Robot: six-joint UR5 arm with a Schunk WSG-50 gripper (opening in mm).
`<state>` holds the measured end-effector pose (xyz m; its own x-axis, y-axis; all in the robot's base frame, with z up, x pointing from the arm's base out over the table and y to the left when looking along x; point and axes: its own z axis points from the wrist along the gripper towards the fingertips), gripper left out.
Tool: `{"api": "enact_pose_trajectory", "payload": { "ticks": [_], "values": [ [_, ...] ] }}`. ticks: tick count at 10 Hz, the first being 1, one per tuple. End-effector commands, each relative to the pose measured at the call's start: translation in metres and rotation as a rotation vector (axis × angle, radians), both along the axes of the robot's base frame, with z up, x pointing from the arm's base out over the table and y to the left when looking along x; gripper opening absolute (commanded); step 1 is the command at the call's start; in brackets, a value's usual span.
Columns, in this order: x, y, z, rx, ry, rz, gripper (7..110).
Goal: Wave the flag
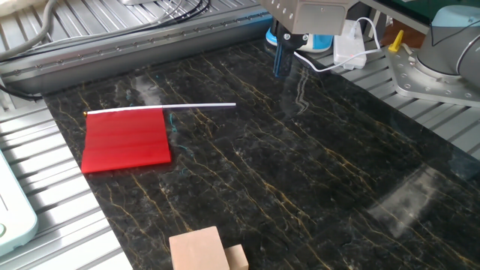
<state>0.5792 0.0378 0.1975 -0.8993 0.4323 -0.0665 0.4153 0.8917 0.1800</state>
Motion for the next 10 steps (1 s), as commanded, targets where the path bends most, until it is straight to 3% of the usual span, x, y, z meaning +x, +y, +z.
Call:
{"api": "enact_pose_trajectory", "payload": {
  "ticks": [1,5,6,10],
  "values": [
    [0.001,0.003,0.002,0.014,-0.002,-0.003,7],
    [0.003,0.009,0.003,0.039,-0.011,-0.001,7],
    [0.004,0.006,0.003,0.026,-0.015,0.004,7],
    [-0.013,-0.002,-0.001,-0.014,0.048,0.057,7]
  ]
}}
